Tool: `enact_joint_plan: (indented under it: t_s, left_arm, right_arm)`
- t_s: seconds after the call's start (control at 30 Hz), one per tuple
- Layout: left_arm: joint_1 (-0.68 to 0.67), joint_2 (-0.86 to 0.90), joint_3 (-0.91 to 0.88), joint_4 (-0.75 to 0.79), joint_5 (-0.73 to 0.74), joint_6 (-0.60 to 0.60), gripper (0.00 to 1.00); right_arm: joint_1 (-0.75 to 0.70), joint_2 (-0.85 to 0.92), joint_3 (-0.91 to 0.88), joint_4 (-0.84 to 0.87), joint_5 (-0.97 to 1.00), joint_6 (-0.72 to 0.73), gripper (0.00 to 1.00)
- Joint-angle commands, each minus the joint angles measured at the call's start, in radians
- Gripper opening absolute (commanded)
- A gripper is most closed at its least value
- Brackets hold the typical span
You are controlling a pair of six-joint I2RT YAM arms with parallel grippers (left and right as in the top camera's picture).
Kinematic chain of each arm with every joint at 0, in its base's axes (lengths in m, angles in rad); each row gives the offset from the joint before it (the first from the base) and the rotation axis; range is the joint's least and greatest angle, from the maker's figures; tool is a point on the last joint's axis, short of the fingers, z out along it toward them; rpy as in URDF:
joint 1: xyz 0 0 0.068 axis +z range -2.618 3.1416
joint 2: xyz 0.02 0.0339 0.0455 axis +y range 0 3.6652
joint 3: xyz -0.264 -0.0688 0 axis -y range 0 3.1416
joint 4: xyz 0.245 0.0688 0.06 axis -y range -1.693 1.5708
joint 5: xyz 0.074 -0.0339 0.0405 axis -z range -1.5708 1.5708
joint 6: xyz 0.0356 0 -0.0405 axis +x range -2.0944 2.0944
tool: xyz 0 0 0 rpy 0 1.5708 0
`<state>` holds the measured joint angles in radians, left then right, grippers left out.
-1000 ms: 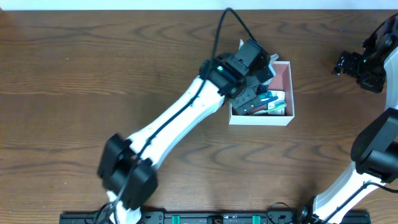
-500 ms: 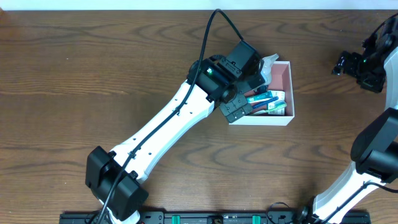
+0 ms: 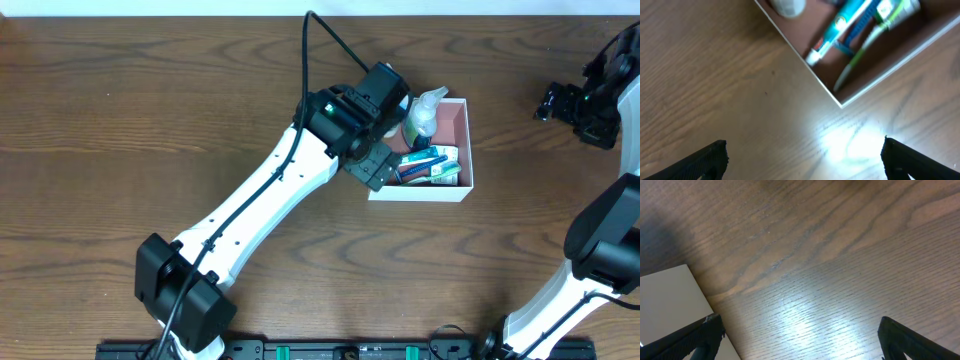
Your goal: Pack container
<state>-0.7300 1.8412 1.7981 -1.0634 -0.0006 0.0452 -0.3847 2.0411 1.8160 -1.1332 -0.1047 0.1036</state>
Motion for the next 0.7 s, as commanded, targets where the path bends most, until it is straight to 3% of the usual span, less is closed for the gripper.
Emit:
enact_joint_plan:
  t_s: [0.0,0.13,0.33,0.67]
  left_arm:
    - [0.002,-0.080,-0.059,0.059,-0.051,-0.043,0.98]
    - [0.014,-0.192,-0.221,0.221,-0.087,-0.043,0.98]
    - [0.102,-0.410,-0.615,0.537,-0.083,-0.092,0.98]
    - [0.384,-0.870,-1.227,0.961,0.136,-0.137,0.98]
  right_arm:
    - [0.005,-0.012,0.000,0.000,-0.004,0.015,0.99]
    - [0.005,-0.012,0.000,0.000,-0.004,0.015,0.99]
    - [0.005,-0.012,0.000,0.000,-0.004,0.015,0.99]
    - [0.005,-0.012,0.000,0.000,-0.004,0.015,0.99]
